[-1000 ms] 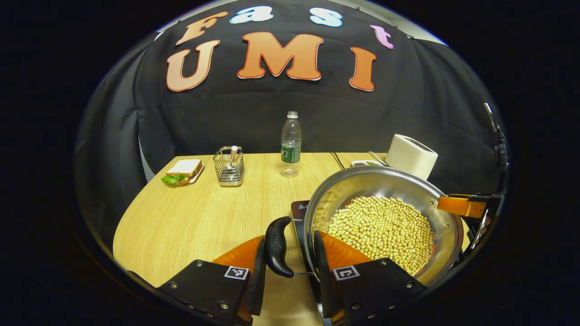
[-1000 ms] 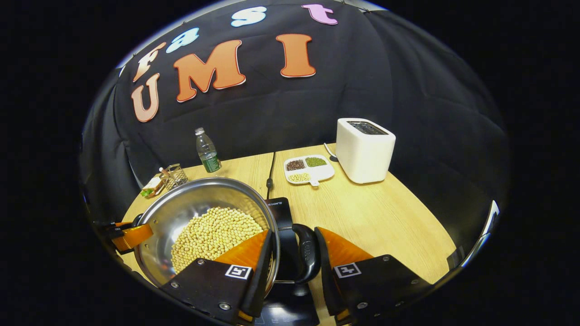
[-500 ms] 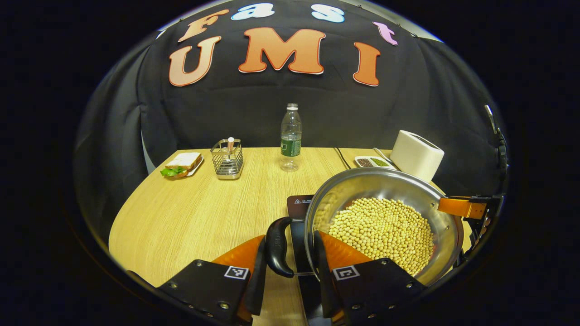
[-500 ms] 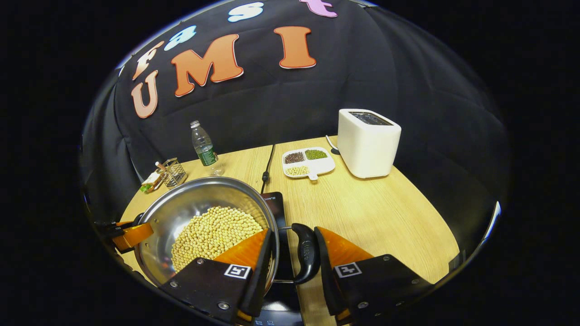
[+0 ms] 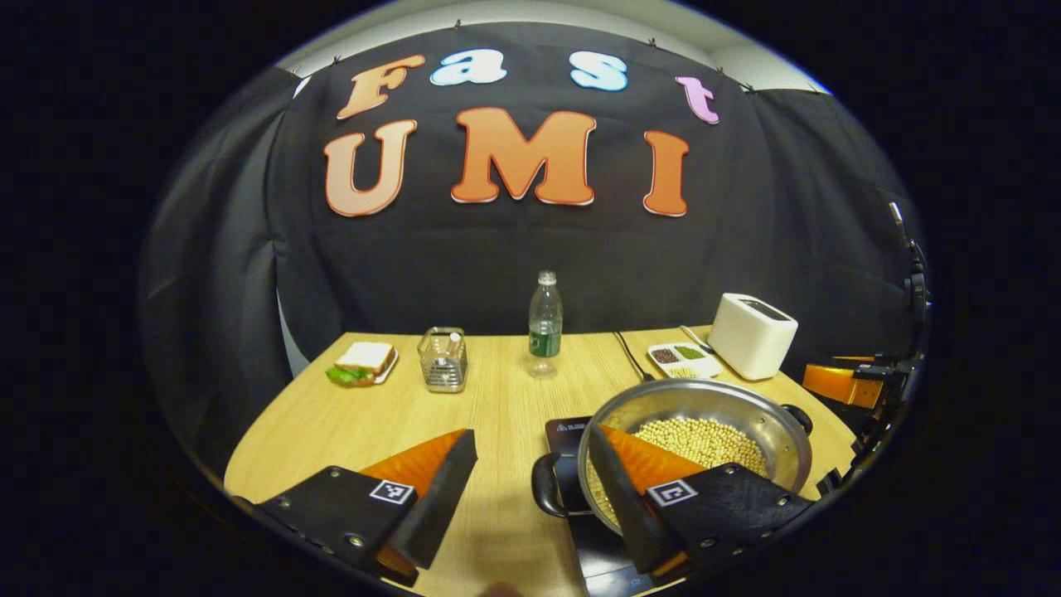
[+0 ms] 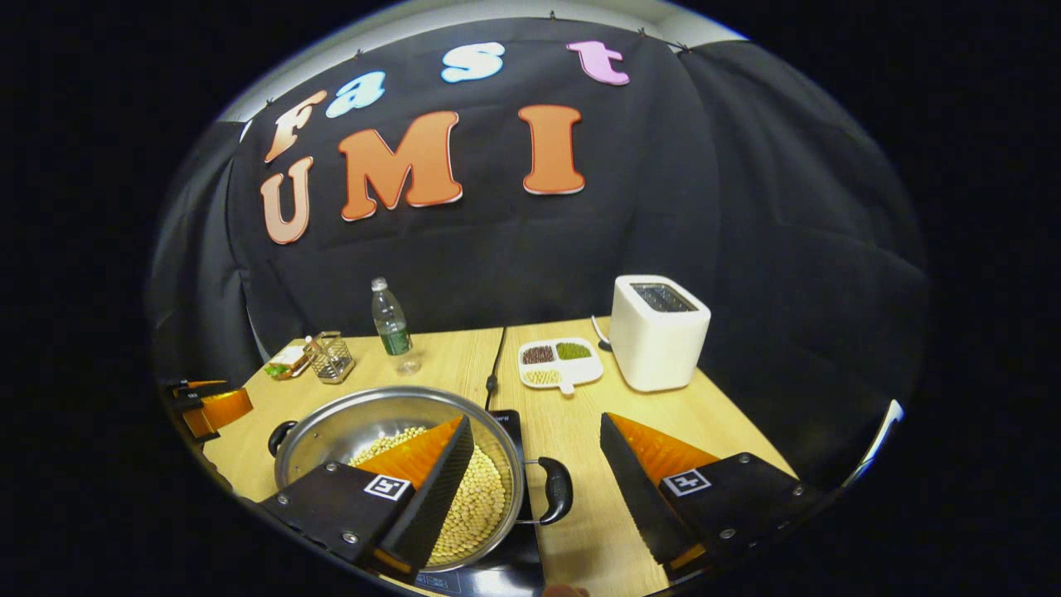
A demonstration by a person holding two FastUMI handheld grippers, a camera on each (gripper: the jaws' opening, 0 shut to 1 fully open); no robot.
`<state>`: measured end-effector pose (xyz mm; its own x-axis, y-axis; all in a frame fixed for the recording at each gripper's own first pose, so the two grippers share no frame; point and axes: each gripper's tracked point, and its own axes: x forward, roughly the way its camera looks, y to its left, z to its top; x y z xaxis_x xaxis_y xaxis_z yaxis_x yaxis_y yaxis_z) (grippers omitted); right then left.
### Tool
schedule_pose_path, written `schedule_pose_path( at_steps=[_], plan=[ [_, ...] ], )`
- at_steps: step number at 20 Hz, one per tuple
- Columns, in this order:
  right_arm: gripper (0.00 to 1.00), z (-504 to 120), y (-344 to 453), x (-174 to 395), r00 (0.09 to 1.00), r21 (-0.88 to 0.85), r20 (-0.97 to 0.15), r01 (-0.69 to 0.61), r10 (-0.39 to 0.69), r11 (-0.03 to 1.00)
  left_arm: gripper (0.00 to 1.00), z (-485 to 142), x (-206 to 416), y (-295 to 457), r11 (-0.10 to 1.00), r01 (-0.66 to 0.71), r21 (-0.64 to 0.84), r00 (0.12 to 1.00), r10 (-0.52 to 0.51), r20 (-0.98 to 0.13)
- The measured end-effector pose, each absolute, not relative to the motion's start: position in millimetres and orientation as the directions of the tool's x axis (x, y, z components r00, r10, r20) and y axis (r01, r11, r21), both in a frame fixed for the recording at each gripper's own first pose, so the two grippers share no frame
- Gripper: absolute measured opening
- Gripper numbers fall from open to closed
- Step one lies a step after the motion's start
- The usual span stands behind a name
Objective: First push the handle of the pot to place it horizontally, then grasp the pot with both hands and set it on the induction cooktop.
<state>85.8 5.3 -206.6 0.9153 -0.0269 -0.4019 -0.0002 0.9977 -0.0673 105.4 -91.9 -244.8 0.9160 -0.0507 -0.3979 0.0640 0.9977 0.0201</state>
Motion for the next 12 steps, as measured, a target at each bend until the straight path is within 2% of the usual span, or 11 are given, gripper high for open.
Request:
schedule_pose_path(
  at_steps=[3,7,12],
  plan=[
    [0.95,-145,15,71,0.954,-0.074,-0.3,-0.01,-0.012,0.997,0.88,-160,104,-59,0.998,0.009,0.056,0.968,0.005,-0.251],
    [0.95,-63,15,48,0.987,-0.107,-0.161,0.006,-0.023,0.994,0.88,-70,78,-18,0.996,-0.055,0.07,0.989,0.064,-0.13],
    [0.95,12,14,18,1.0,-0.08,-0.018,0.01,-0.012,0.997,0.89,4,43,17,0.984,-0.125,0.124,0.992,0.125,0.012]
  ],
)
